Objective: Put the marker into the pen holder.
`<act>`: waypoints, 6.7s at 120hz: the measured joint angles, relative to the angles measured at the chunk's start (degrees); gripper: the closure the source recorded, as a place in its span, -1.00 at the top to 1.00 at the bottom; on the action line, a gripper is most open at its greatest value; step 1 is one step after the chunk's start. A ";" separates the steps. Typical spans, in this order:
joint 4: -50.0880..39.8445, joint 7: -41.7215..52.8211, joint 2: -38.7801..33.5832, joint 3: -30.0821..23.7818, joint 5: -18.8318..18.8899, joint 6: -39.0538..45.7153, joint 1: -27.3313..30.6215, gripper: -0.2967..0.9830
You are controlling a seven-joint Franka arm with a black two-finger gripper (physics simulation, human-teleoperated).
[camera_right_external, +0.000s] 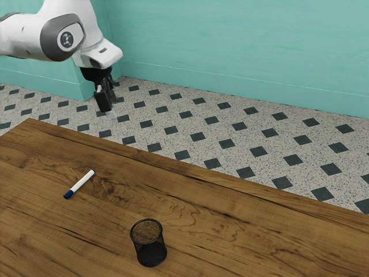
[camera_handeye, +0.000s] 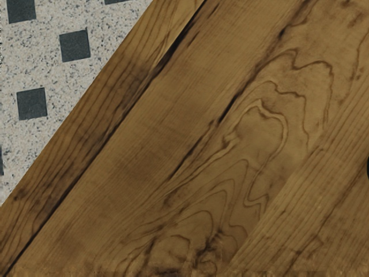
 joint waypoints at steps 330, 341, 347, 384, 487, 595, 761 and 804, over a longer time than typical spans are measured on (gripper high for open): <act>7.85 3.88 -47.87 -8.68 -34.48 4.61 36.87 -0.41; 7.81 3.93 -47.81 -8.68 -35.26 4.66 36.87 -0.46; 7.71 3.96 -47.74 -8.63 -35.73 4.65 36.86 -0.49; 1.35 5.04 -39.16 -8.64 -37.08 5.14 34.79 -0.67; -21.79 14.24 -24.50 84.47 -26.79 -6.37 -89.74 -0.69; -22.92 18.75 -23.48 78.04 -33.47 -7.58 -89.80 -0.64; -25.97 19.89 -14.11 74.73 -25.68 13.29 -89.62 0.34; 3.20 19.27 -10.50 75.61 -9.66 -3.32 -88.03 0.50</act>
